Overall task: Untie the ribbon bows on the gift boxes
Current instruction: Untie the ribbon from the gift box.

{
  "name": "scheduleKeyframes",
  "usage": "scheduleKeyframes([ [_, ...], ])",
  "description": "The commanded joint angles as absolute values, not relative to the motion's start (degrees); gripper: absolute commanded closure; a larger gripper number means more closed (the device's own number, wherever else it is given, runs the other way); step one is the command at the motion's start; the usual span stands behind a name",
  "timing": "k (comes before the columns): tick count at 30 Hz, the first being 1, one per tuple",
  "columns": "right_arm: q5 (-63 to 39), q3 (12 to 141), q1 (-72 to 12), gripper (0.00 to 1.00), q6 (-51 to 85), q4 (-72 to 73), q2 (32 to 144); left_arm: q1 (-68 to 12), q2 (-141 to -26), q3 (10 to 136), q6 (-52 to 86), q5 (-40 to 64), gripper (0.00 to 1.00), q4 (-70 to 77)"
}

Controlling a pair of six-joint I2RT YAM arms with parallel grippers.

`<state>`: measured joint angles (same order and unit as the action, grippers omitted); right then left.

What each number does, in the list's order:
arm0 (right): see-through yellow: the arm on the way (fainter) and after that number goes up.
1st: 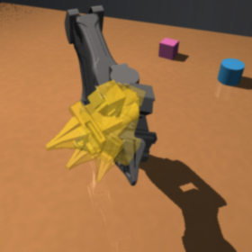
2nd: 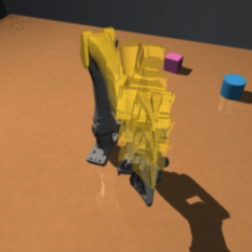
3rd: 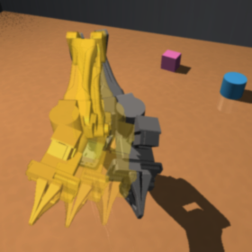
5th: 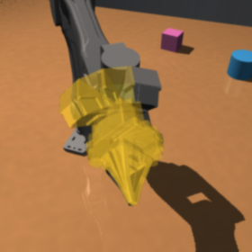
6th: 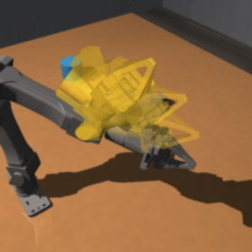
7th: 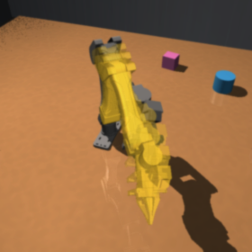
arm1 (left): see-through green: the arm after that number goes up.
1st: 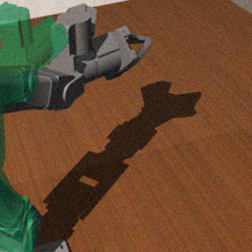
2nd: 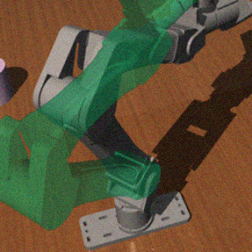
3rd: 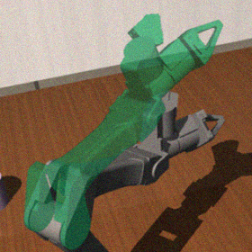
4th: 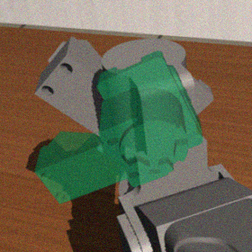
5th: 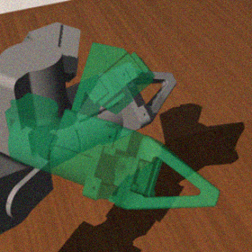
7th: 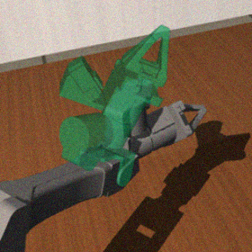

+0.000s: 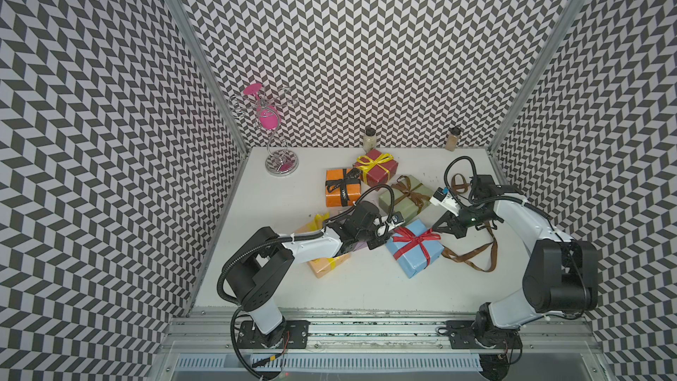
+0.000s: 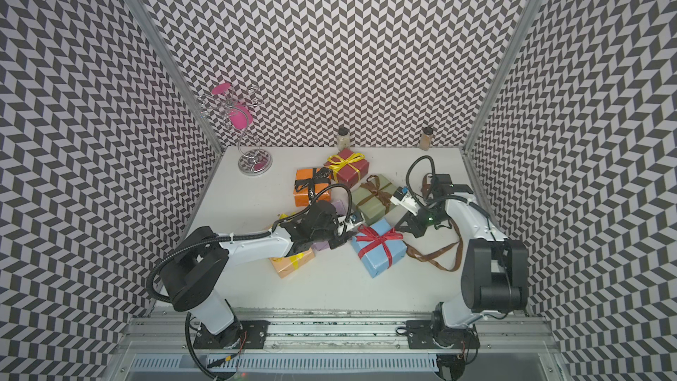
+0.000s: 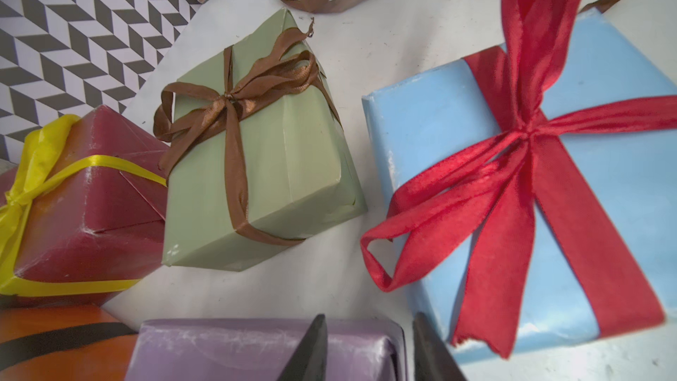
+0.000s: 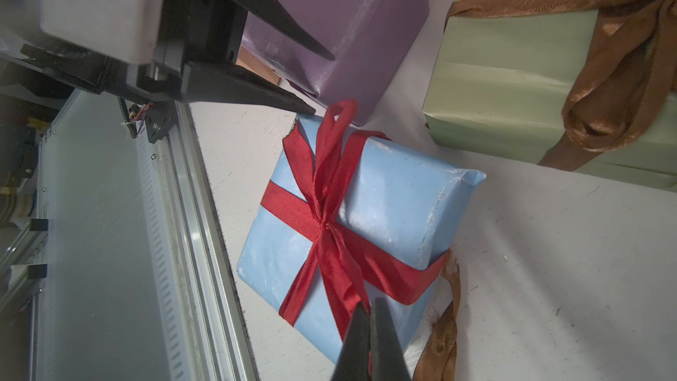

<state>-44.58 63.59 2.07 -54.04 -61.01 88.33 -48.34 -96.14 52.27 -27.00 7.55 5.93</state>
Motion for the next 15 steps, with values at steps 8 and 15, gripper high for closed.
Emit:
scheduleKeyframes([
  [8, -45.5, 63.7, 2.3, 1.00, -53.7, -59.9, 85.5, -49.8, -94.4, 53.8, -27.7, 8.0, 0.69, 6.0],
  [15, -45.7, 63.2, 2.3, 1.00, -53.6, -59.6, 85.5, -49.8, -94.1, 56.3, -26.8, 7.7, 0.69, 4.8],
])
